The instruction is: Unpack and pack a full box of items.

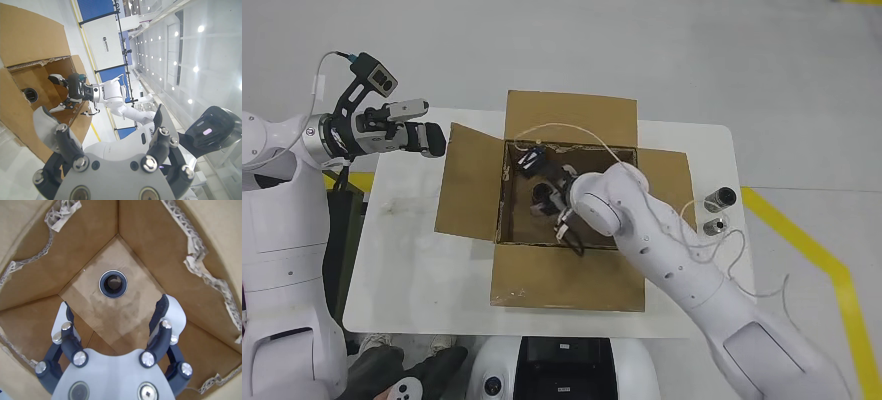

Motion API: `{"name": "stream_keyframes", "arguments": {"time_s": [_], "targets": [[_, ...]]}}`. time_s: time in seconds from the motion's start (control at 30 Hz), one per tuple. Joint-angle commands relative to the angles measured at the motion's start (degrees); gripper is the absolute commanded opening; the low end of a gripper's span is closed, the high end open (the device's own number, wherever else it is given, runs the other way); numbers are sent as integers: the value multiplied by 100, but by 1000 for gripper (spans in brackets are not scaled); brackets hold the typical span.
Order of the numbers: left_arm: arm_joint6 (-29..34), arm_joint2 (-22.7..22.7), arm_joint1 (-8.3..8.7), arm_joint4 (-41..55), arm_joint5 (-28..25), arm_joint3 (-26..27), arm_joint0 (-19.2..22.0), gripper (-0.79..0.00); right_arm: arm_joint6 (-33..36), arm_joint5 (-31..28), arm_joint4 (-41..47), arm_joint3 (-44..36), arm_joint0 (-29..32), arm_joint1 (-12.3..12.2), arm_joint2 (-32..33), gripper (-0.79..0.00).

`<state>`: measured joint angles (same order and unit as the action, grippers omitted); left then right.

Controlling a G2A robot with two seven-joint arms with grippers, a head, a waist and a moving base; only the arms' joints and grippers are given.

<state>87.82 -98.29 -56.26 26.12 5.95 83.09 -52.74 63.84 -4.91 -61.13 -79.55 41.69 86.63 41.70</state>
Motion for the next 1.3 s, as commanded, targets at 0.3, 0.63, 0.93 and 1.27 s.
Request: {"name": "stream_keyframes", "arguments": {"time_s": [0.3, 0.63, 0.93, 1.27], "targets": [[0, 0, 0, 0, 0, 0, 0, 0, -238, -525, 348, 1210, -557, 300, -466, 0], [0, 0, 0, 0, 0, 0, 0, 0, -543, -808, 565, 2105, -924, 571, -749, 0], [0, 0, 0, 0, 0, 0, 0, 0, -772, -1034, 765, 2711, -1135, 780, -883, -43], [0, 0, 0, 0, 0, 0, 0, 0, -940, -1104, 791, 3095, -1234, 910, -912, -696]]}}
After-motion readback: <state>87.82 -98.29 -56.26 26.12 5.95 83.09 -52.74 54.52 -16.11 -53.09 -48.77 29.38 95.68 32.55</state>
